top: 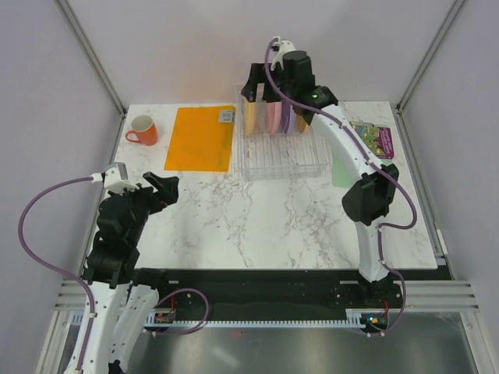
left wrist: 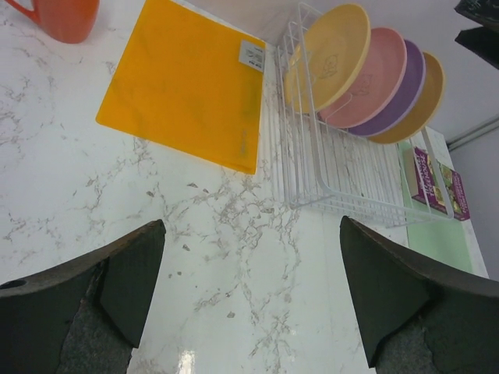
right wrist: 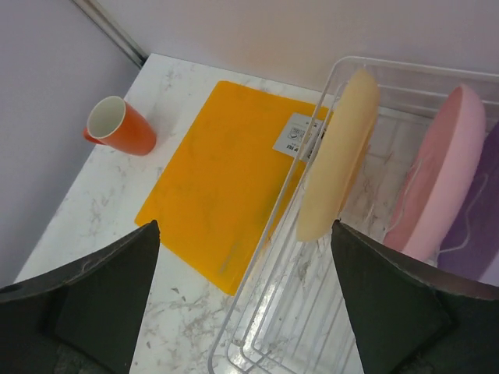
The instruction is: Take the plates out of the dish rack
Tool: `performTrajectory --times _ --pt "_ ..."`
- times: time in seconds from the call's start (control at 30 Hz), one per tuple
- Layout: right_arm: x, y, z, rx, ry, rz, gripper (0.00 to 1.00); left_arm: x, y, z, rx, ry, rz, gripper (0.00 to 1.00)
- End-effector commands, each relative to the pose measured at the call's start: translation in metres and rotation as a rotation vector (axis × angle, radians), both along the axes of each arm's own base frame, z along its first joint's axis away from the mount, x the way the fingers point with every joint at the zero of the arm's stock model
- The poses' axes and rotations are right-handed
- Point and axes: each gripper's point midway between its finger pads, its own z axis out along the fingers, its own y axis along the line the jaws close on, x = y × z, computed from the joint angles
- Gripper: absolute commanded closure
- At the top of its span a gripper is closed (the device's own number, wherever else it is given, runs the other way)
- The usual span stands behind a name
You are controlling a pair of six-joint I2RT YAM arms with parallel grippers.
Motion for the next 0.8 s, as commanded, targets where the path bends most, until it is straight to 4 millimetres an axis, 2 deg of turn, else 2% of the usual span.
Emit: performTrajectory --times 0.0,0.07,0.1,0.13,0.17,0.2,0.23,0.3,0.33,0.4,0.43,0.63,0.77 --pt "0.003 0.004 -0.022 -0.297 -0.049 -0.141 0.02 0.004 0.008 -0.004 0.033 0.016 0.037 0.0" --pt "0.011 0.005 -0.036 -0.382 -0.076 -0.217 0.02 0.008 0.01 -0.01 0.034 0.039 0.053 0.0" --pt "0.008 0.017 -0.038 -0.407 -0.1 -0.227 0.02 0.009 0.009 -0.011 0.028 0.042 0.052 0.0" --pt "0.011 0.022 -0.05 -0.448 -0.106 -0.238 0.02 0.011 0.01 -0.015 0.025 0.059 0.06 0.0" --pt "0.014 0.016 -0.052 -0.499 -0.125 -0.314 0.02 0.012 0.011 -0.017 0.024 0.065 0.071 0.0" --pt "0.012 0.025 -0.051 -0.526 -0.162 -0.32 0.02 0.013 0.011 -0.019 0.022 0.073 0.07 0.0" --pt "0.016 0.028 -0.063 -0.556 -0.164 -0.34 0.02 0.015 0.01 -0.023 0.022 0.086 0.069 0.0" --pt "0.023 0.031 -0.064 -0.56 -0.193 -0.38 0.02 0.017 0.01 -0.029 0.024 0.106 0.073 0.0" --pt "0.027 0.033 -0.076 -0.573 -0.186 -0.385 0.02 0.018 0.01 -0.031 0.025 0.11 0.074 0.0" --pt "0.034 0.031 -0.074 -0.572 -0.212 -0.428 0.02 0.019 0.009 -0.036 0.023 0.126 0.072 0.0" --pt "0.037 0.031 -0.081 -0.589 -0.213 -0.438 0.02 0.019 0.009 -0.038 0.022 0.129 0.069 0.0" --pt "0.053 0.025 -0.085 -0.624 -0.27 -0.505 0.02 0.022 0.007 -0.039 0.01 0.125 0.067 0.0" --pt "0.066 0.024 -0.088 -0.556 -0.274 -0.496 0.05 0.024 0.006 -0.046 0.011 0.135 0.064 0.0"
